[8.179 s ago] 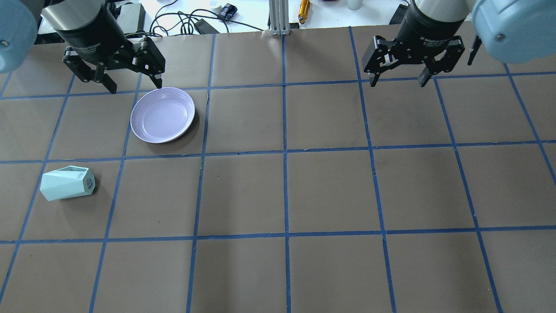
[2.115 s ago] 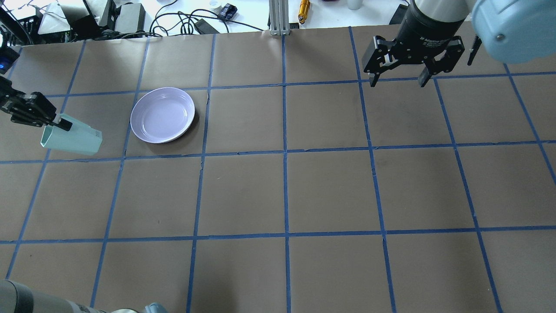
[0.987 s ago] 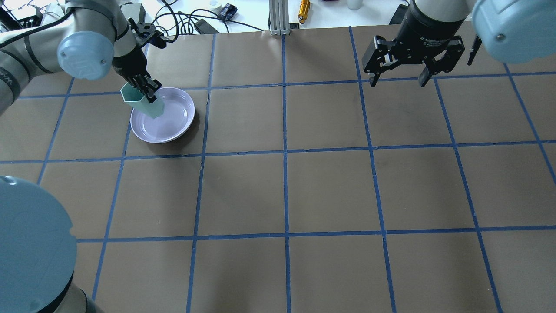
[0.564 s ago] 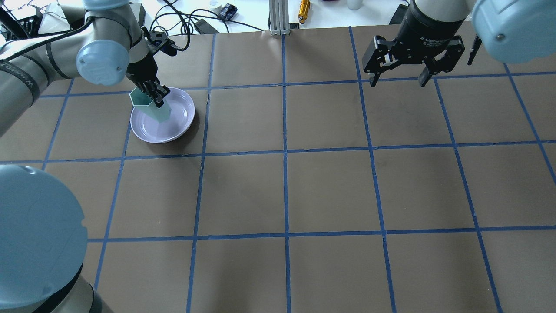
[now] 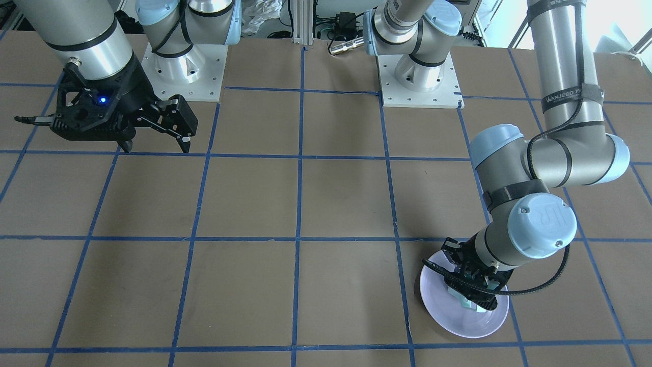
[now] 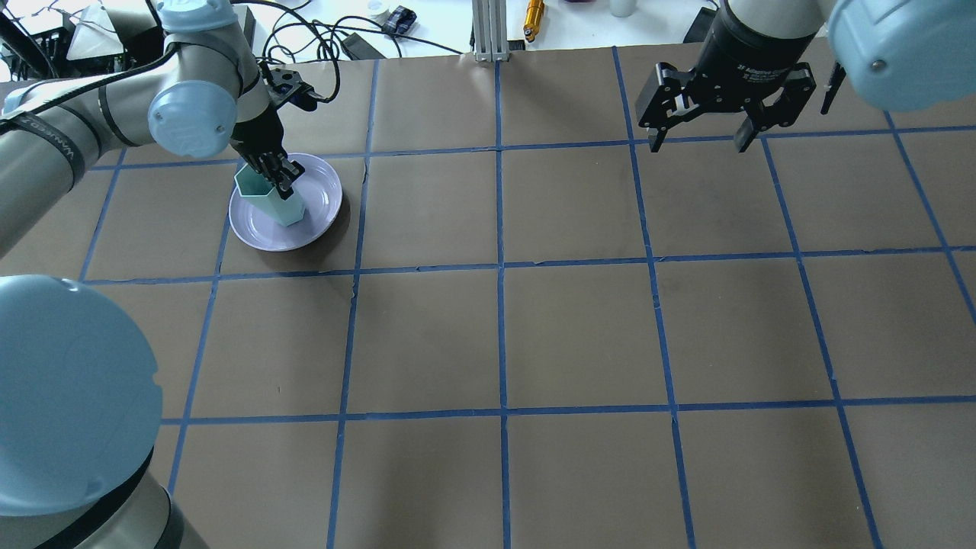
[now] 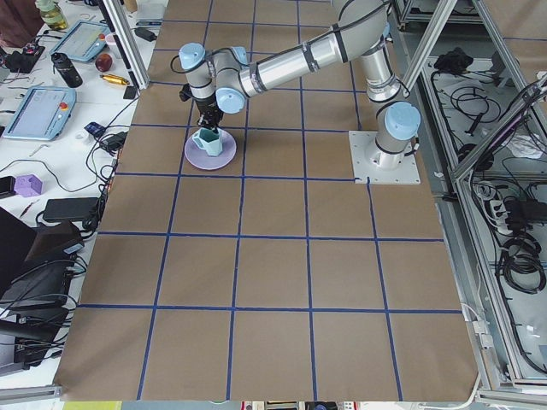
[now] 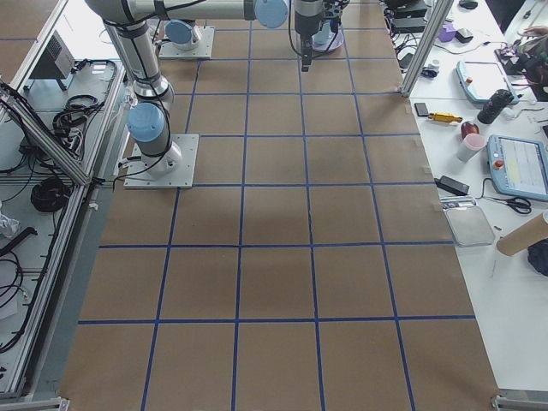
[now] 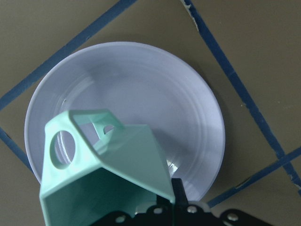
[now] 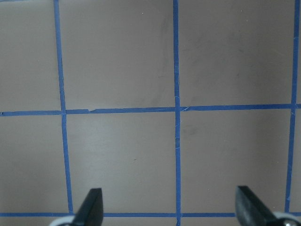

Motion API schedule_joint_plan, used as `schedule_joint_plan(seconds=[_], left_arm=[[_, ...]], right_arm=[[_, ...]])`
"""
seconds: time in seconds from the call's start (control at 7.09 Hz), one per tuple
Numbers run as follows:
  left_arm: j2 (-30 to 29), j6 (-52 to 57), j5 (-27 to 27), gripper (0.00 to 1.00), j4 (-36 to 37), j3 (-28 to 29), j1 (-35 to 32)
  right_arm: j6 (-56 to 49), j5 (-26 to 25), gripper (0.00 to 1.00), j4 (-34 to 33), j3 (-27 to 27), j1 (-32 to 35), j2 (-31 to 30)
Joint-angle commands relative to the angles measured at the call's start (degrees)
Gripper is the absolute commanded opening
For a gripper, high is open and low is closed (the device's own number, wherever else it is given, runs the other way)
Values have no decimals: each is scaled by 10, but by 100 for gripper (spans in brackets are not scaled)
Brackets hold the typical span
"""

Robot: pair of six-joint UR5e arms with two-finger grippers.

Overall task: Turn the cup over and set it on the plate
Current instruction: 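Open the left gripper and release the mug on the plate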

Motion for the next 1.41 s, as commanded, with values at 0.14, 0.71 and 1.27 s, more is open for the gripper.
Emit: schedule_joint_plan(seconds=[0.14,0.71,1.27], left_arm=[[12,-1,2,100,-11,-6,0],[124,-197,-6,100,-144,8,-7],[251,-308,-9,100,-203,2,-30]], right_arm=[[1,1,100,0,0,0,0],[0,1,100,0,0,0,0],[1,1,100,0,0,0,0]])
